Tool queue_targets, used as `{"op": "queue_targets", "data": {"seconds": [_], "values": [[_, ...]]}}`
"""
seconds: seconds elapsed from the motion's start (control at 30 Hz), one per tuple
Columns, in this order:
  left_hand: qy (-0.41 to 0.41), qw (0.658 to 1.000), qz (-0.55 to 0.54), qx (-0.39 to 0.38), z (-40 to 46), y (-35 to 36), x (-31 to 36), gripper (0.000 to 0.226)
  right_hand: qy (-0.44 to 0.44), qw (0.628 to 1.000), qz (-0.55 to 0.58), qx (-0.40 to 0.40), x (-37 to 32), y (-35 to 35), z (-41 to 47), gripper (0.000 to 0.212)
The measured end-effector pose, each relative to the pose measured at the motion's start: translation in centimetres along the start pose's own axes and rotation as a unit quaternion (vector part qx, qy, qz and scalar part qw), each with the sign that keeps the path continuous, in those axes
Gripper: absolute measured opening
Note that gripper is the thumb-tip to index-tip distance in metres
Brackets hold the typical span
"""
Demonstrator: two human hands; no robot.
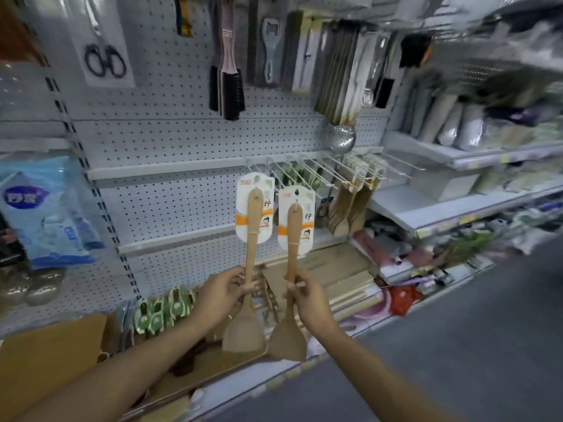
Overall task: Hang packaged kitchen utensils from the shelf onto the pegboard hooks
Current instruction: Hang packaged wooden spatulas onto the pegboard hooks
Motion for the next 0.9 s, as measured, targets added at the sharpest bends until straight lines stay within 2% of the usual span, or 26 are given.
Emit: {"op": "queue_targets", "data": {"seconds": [0.3, 0.47, 0.7, 0.83, 0.9], "values": [[0.069, 0.994, 0.014, -0.083, 6.8, 7.3, 3.4, 0.007, 0.051, 0.993, 0.039, 0.097, 3.0, -8.5, 3.3, 0.012], [0.120, 0.986, 0.038, -0.109, 11.6, 11.1, 3.6, 0.008, 0.060, 0.988, 0.048, 0.133, 4.5, -11.8, 5.8, 0.007], [0.164, 0.973, 0.019, -0.163, 18.9, 15.7, 4.0, 0.026, 0.052, 0.981, 0.022, 0.183, 5.0, -16.9, 9.6, 0.006], [0.188, 0.965, 0.007, -0.185, 22.0, 17.9, 4.5, 0.012, 0.066, 0.973, 0.024, 0.218, 5.8, -19.2, 11.2, 0.016], [0.192, 0.962, 0.002, -0.192, 23.3, 19.0, 4.4, 0.013, 0.075, 0.971, 0.030, 0.226, 6.2, -20.1, 11.7, 0.017]]}}
Point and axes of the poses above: each hand's wrist, its own z-axis towards the middle knuckle, its own y-axis out of the palm, x = y × z, the point moved 1 cm from there along z, towards the middle knuckle, and after that the axes turned 10 degrees about y, right-handed, at the moved point
